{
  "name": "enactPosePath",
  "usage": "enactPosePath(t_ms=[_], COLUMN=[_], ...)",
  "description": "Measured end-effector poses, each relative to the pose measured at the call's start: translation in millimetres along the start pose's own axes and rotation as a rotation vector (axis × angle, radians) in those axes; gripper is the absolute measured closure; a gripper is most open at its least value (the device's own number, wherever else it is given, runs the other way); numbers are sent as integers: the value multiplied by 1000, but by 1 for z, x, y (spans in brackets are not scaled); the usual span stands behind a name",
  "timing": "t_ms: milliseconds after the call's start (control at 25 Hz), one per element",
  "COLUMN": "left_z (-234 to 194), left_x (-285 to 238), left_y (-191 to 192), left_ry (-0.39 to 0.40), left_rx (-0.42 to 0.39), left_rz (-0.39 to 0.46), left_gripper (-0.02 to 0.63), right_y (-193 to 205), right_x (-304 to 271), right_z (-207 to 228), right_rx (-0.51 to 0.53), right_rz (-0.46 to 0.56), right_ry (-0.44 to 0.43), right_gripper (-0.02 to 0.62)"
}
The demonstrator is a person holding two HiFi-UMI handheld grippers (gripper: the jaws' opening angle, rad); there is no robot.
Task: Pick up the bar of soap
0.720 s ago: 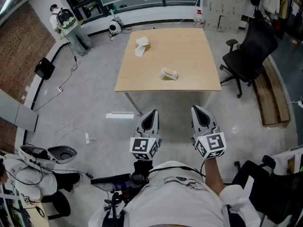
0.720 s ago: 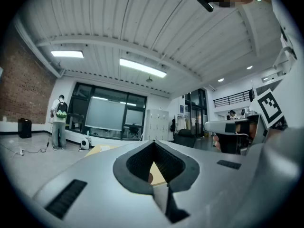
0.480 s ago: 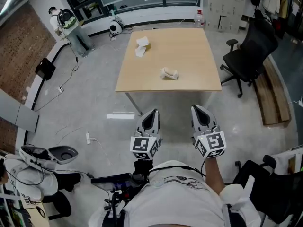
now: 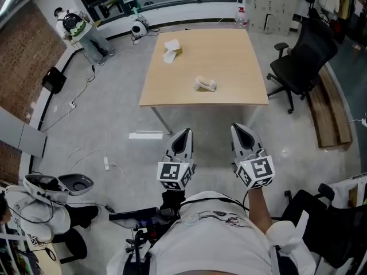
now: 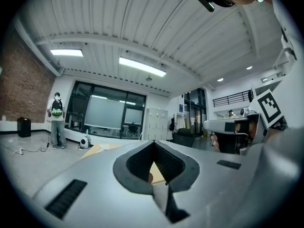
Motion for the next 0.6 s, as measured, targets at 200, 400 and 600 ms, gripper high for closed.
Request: enactPosePath(t_ms=[200, 400, 600], left_z=[4, 14, 30], left_x=[-3, -8, -13], left_y=[6, 11, 17], left_ry=[3, 5, -12], left_rx=[14, 24, 34], left_rz=[-12, -23, -32], left_gripper=[606, 606, 606], right_y=[5, 10, 15], right_x=[1, 6, 18], right_z=[3, 12, 24], right_rx=[7, 0, 2], right_rz=[-8, -32, -56], right_ry=[2, -2, -19], right_gripper=[592, 592, 592])
Point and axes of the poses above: the fingertips, and each gripper's own axes: x backward along the fingers, z to its right, y out of its underside, the point moved 7 cm from there along x, backward along the fingers, and after that the axes turned 15 degrees about y, right-handed, at the moved point
